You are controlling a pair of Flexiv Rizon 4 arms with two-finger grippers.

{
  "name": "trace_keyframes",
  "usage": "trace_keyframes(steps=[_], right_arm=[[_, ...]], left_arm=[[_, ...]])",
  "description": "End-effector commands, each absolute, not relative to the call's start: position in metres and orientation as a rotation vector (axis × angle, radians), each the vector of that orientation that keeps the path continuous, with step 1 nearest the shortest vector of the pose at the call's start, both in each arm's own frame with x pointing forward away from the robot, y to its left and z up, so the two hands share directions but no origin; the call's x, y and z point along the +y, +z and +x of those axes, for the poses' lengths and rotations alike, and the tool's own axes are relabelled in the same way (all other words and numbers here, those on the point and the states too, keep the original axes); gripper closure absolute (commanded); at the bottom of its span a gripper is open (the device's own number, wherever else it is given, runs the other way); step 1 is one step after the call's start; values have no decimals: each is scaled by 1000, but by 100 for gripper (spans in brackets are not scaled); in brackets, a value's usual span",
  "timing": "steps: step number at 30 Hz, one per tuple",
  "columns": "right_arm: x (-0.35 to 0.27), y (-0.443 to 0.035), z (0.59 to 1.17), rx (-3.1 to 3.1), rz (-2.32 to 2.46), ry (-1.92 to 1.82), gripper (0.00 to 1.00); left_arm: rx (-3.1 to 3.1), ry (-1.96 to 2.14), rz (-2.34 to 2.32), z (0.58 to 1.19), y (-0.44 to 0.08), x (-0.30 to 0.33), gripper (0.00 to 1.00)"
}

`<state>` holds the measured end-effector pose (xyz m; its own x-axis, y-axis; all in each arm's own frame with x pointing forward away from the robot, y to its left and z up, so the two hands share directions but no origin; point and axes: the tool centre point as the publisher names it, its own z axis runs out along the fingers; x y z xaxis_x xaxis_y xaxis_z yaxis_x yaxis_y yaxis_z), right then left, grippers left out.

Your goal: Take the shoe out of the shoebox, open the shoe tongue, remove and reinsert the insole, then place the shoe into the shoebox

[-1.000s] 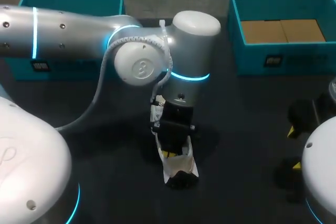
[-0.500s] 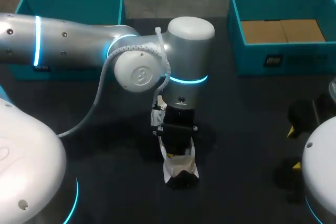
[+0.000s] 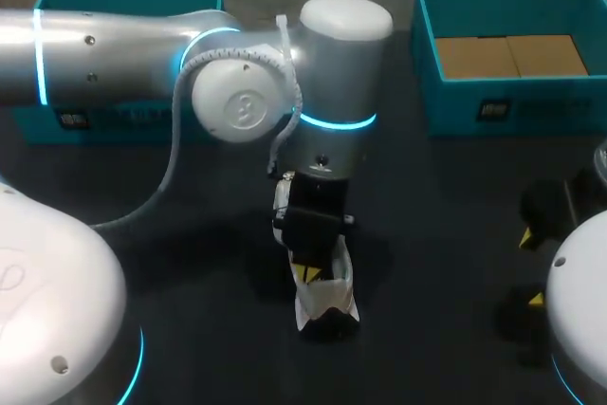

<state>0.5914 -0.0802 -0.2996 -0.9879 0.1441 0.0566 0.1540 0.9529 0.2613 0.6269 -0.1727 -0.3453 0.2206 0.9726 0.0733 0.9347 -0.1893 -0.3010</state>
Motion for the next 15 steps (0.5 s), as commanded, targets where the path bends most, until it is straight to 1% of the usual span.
trace_keyframes(steps=[1,10,15], right_arm=[[-81,-300,589,-3072,-237,-412,0],[-81,-300,589,-3072,-237,-412,0],[-81,-300,589,-3072,-237,-412,0]], left_arm=[[-1790,158,-2198,624,-360,-179,100],[-1821,151,-2118,628,-383,-174,100],[-1834,171,-2102,629,-381,-173,100]])
